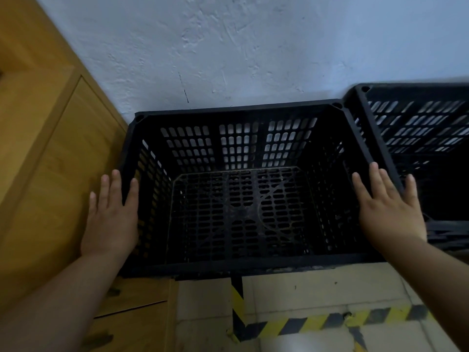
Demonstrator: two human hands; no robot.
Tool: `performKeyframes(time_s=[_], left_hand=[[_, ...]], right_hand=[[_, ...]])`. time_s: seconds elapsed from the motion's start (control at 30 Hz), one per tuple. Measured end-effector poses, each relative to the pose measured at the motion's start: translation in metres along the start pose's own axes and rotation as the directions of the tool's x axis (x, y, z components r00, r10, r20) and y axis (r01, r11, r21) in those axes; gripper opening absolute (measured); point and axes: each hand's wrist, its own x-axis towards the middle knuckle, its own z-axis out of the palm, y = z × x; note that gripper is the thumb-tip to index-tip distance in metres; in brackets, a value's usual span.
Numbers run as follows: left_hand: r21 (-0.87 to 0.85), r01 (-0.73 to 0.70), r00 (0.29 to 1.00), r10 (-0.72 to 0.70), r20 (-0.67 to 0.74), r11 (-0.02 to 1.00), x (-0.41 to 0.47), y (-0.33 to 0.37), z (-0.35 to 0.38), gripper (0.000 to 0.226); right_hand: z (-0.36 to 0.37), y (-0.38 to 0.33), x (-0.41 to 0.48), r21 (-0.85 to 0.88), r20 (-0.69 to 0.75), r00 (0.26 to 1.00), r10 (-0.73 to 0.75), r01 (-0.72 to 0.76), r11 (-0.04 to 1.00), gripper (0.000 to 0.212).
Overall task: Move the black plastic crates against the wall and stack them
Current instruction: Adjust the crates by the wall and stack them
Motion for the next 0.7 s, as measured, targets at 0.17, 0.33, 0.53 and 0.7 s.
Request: performKeyframes(time_s=[0.17, 0.33, 0.53, 0.7], left_hand=[[-0.030, -0.007, 1.000, 0.006, -0.030, 1.000, 0.010, -0.005, 0.000, 0.083], [-0.047, 0.012, 1.000, -0.013, -0.024, 0.999, 0.011, -0.004, 0.001, 0.083], [-0.034, -0.013, 1.000, 0.014, 0.012, 0.999, 0.030, -0.010, -0.005, 0.088], [-0.024, 0.041, 0.997, -0.039, 0.061, 0.999, 0.028, -0.004, -0.009, 0.090]], right_hand=[[-0.006, -0.005, 0.012, 0.028, -0.011, 0.999, -0.044, 0.044, 0.999, 0.065], [-0.007, -0.003, 0.019, 0.053, -0.017, 0.999, -0.049, 0.049, 0.997, 0.067], [-0.007, -0.010, 0.022, 0.103, -0.006, 1.000, -0.023, 0.024, 0.994, 0.068], [-0.006, -0.009, 0.023, 0.180, 0.011, 1.000, -0.009, 0.007, 0.984, 0.079]])
